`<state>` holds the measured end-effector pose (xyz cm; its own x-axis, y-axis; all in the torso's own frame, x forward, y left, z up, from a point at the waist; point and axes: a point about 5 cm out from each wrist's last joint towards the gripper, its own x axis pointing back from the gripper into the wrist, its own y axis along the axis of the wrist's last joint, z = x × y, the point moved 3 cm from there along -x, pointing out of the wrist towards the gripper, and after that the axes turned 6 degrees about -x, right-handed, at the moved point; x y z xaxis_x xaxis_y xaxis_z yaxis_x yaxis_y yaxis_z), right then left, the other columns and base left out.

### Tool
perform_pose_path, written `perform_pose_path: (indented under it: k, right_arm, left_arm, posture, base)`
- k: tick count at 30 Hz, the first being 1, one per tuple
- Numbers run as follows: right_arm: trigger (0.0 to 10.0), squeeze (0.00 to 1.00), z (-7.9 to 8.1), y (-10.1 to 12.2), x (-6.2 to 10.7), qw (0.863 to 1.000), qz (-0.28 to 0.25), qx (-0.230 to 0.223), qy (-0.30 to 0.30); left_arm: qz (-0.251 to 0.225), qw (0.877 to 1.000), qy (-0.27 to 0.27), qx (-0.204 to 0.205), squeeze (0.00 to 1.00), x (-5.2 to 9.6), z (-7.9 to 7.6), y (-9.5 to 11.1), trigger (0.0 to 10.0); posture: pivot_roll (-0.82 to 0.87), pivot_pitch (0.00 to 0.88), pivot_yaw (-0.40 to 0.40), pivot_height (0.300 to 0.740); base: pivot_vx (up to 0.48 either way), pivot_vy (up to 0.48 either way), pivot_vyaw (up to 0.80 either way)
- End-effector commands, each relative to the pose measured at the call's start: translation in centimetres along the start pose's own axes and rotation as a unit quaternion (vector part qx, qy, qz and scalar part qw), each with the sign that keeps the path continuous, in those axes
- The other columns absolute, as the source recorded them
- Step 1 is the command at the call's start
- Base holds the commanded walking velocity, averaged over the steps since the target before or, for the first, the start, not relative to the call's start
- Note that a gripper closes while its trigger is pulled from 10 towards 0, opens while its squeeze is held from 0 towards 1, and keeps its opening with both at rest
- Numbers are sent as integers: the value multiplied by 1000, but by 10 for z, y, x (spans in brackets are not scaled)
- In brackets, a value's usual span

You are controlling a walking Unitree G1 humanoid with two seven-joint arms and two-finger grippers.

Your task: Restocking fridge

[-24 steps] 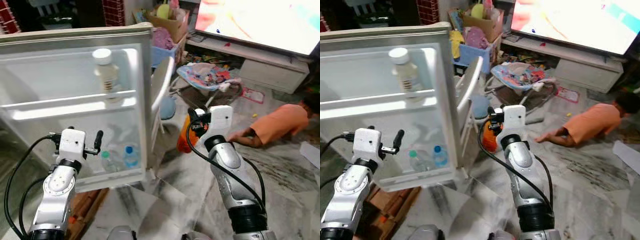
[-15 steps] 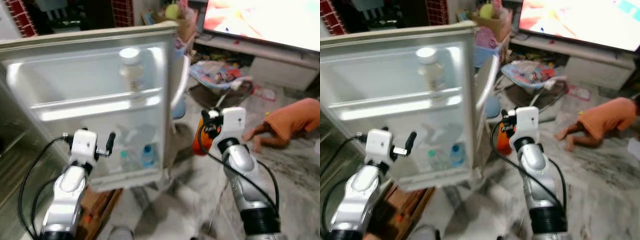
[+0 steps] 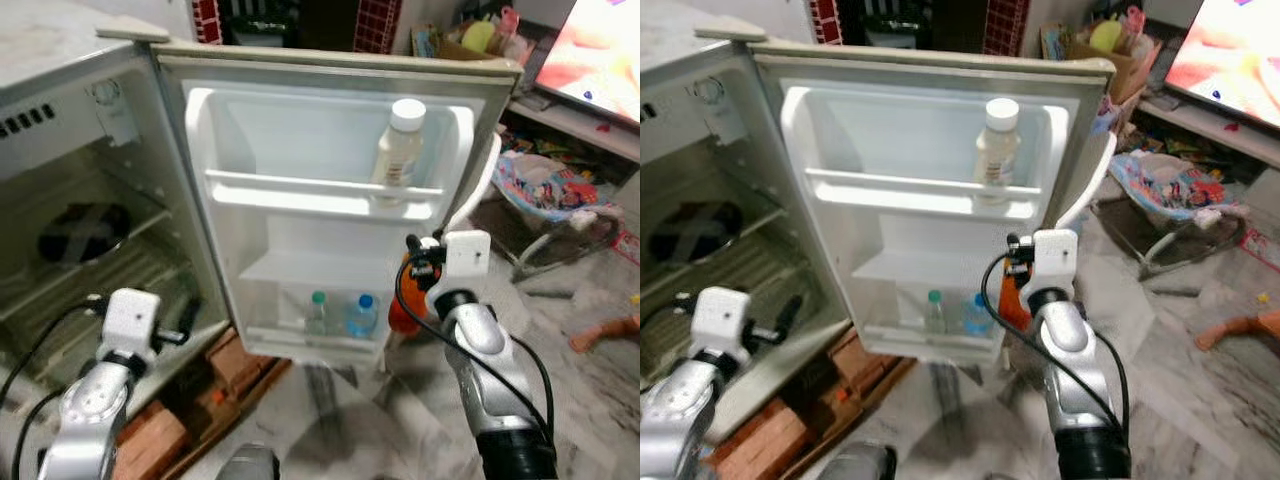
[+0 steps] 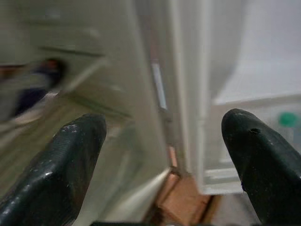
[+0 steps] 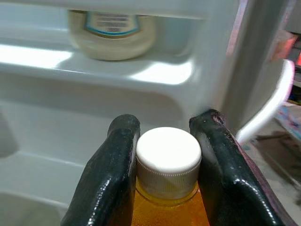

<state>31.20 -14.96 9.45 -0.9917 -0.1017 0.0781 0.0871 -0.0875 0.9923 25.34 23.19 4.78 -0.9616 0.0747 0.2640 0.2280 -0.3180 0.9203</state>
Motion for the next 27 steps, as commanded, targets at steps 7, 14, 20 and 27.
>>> perform_pose_path:
  k: [7,14,20,27]
  right_arm:
    - [10000,0,20,8,-5,999,-4,1,43]
    - [10000,0,18,10,-6,999,-5,1,45]
    - [10000,0,23,12,-6,998,-6,-2,66]
    - [10000,0,27,16,-10,997,-13,4,81]
  left_arm:
    - [-8,1000,-5,20,0,-3,-3,6,10000]
    - [-15,1000,-9,19,0,-5,-5,9,10000]
    - [-11,999,-11,29,0,-9,-9,12,10000]
    - [-32,999,-23,23,0,-10,-16,17,10000]
  posture:
    - [140,0,-50,740]
    - [130,0,-51,740]
    - [127,0,-53,740]
    - [126,0,-54,740]
  base:
    - [0,69,680]
    - [0,433,0]
    - [0,425,0]
    - [0,137,0]
